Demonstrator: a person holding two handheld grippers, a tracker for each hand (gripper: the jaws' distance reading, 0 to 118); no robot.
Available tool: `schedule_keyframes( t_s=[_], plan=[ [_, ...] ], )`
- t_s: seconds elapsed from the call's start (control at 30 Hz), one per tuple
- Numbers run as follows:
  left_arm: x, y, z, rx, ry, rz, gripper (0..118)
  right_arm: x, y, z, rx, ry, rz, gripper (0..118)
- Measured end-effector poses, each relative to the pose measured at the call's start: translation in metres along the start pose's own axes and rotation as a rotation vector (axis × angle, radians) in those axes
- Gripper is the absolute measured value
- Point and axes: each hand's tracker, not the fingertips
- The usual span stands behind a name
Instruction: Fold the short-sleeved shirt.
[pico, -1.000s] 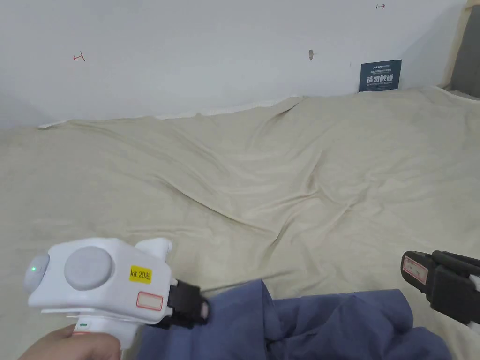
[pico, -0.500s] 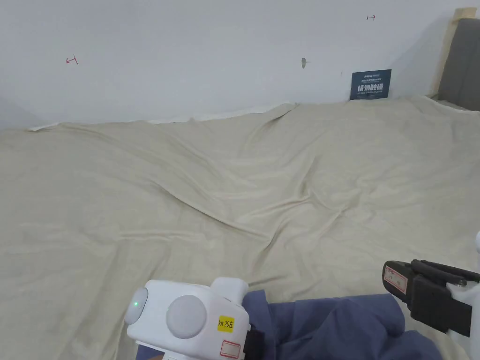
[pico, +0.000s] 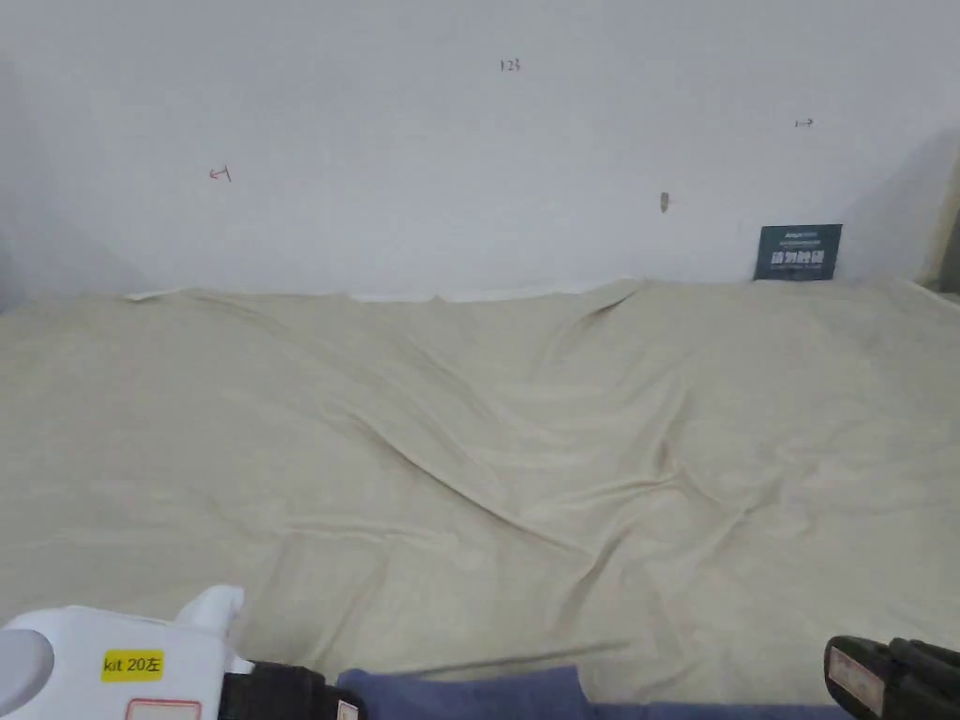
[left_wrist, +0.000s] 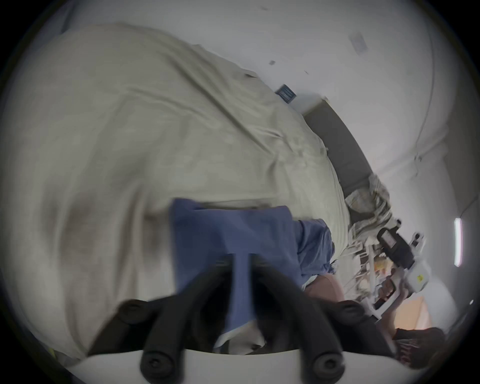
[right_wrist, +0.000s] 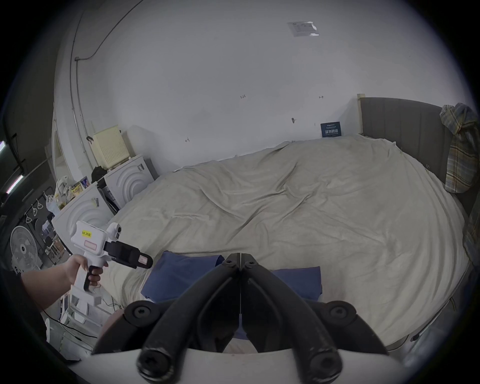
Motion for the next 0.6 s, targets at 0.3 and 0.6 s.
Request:
schedule_keyframes(
  t_s=[0.3,0.6],
  plan=[
    [-0.063,-0.011,-0.051,-0.077,-0.329,0.181,118,-0.021,0.004,-0.012,-0.012,-0.003,0.036,0],
    [-0.039,-0.013,-0.080,-0.079,-0.375,0.131,118,-0.024,0.000,-0.026,-0.073,-0.016,0.037,0]
  ],
)
